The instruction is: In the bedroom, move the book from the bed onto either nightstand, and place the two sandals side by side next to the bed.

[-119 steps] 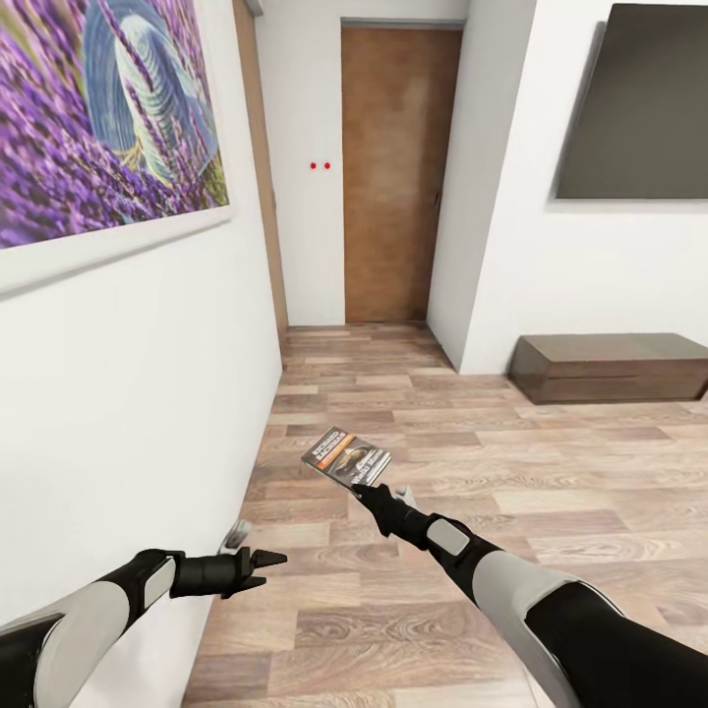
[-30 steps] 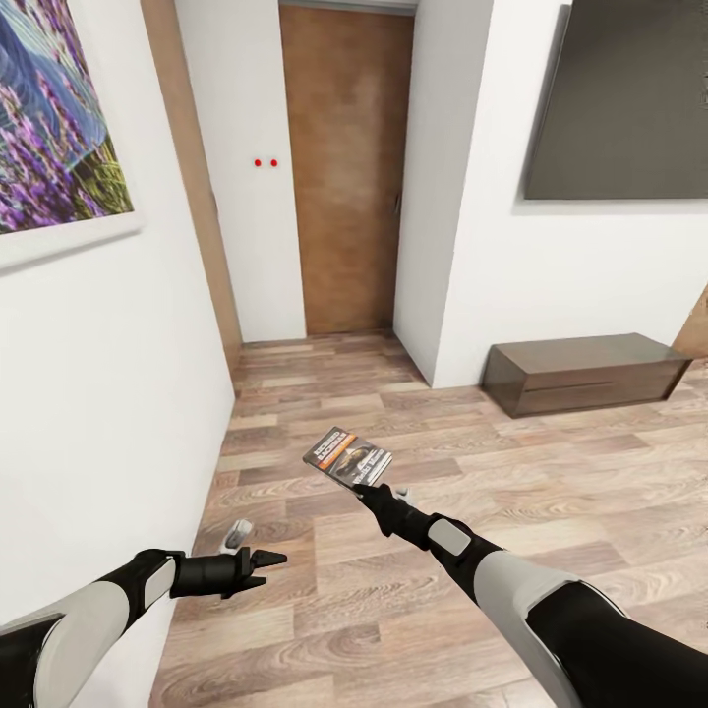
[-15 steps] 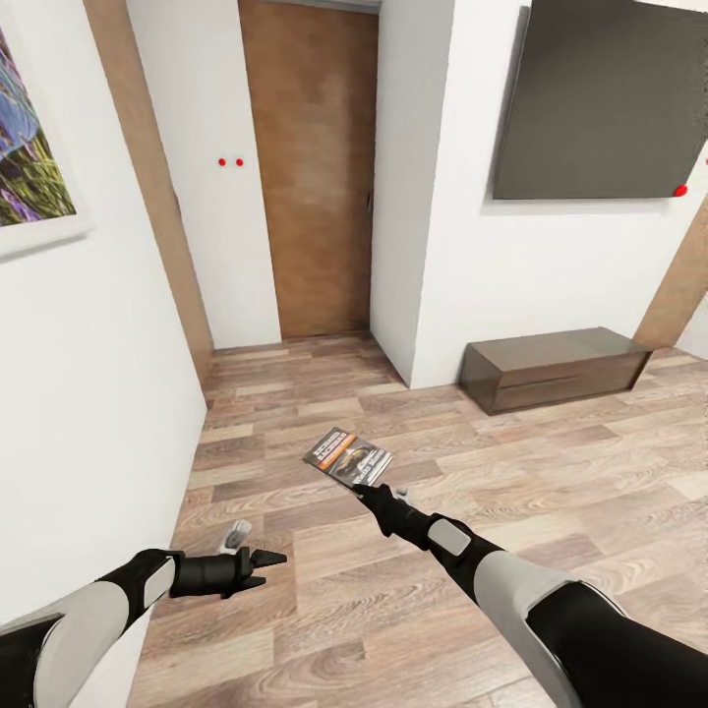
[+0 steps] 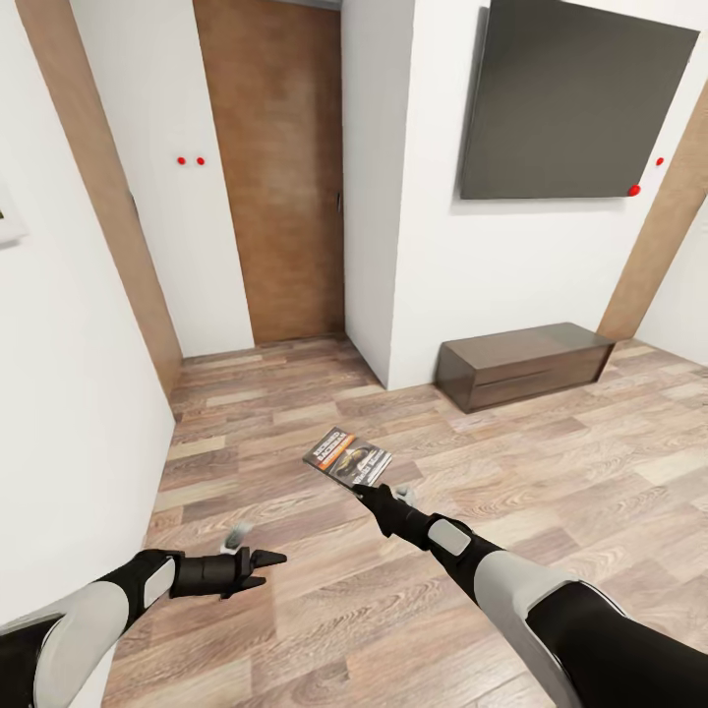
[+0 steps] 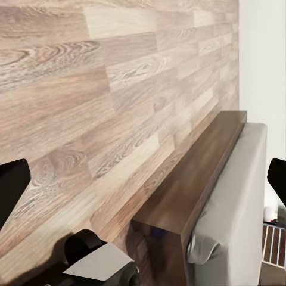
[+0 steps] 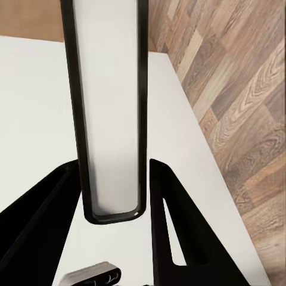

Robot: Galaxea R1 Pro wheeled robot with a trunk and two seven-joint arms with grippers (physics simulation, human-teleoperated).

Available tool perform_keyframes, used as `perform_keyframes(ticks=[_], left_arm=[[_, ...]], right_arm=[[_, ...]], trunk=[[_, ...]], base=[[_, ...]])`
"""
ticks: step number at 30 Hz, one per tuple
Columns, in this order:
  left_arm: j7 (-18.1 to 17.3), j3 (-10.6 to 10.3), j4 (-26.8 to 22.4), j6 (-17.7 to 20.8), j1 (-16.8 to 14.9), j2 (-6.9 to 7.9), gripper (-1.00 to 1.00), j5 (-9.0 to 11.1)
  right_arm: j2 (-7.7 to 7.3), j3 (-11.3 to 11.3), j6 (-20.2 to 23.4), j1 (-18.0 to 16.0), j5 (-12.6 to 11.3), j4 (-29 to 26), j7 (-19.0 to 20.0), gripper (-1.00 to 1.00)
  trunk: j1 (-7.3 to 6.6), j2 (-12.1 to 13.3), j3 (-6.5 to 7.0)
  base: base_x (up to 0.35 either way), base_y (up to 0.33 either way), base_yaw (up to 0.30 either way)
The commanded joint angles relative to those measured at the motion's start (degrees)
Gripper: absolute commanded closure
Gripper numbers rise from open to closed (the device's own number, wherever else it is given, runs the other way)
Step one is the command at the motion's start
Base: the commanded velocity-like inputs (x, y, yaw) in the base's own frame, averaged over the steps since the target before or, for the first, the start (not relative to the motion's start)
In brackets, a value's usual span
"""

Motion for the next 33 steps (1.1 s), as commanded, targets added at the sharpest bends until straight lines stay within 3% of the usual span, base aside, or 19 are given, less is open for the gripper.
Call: perform_keyframes(ticks=[1,33], left_arm=[[-0.16,0.43,-0.05,0.49,-0.01,0.01,-1.0,-0.37],[-0.16,0.43,-0.05,0.49,-0.01,-0.03,-1.0,-0.3]], right_arm=[[0.01,0.16,0.34,-0.07,-0.77,0.05,0.12,1.0],[-0.02,0.11,0.4,-0.07,-0.8,0.11,0.12,1.0]], trunk=[[0.01,-0.02,-0.05],[0.01,-0.02,-0.05]], base=[[0.128,0.0,-0.163],[0.118,0.0,-0.153]])
